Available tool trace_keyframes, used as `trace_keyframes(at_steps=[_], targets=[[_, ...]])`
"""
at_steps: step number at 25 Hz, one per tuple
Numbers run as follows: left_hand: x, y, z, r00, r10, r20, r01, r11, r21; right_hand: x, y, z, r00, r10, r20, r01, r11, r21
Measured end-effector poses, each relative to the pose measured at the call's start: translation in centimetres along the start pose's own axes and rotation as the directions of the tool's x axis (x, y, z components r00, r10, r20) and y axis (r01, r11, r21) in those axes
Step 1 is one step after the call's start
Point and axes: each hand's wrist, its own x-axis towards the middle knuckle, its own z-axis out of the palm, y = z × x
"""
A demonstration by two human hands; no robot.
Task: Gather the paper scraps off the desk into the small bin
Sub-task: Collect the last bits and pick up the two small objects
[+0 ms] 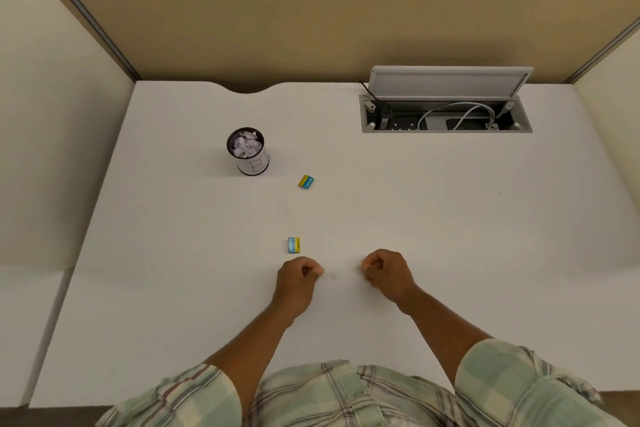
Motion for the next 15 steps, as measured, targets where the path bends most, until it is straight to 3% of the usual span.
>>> trace_keyframes(at_steps=[5,11,15], targets=[[1.0,0.0,-4.6,0.991,-0.127,-0.043,0.106,0.939,-0.328,0.5,-4.0,1.8,0.999,0.012,0.036,-0.020,0.966,0.257],[5.8,5.0,-11.4,0.970,-0.069,-0.234,-0.033,0.913,-0.407,3.3,-13.9,6.7,0.987,-0.131,0.094,0.107,0.968,0.227],[10.5,9.3,-16.4,0.924,0.008,-0.383,-0.160,0.917,-0.366,6.5,-22.7,10.4,0.966,-0.253,0.060,0.238,0.953,0.189]])
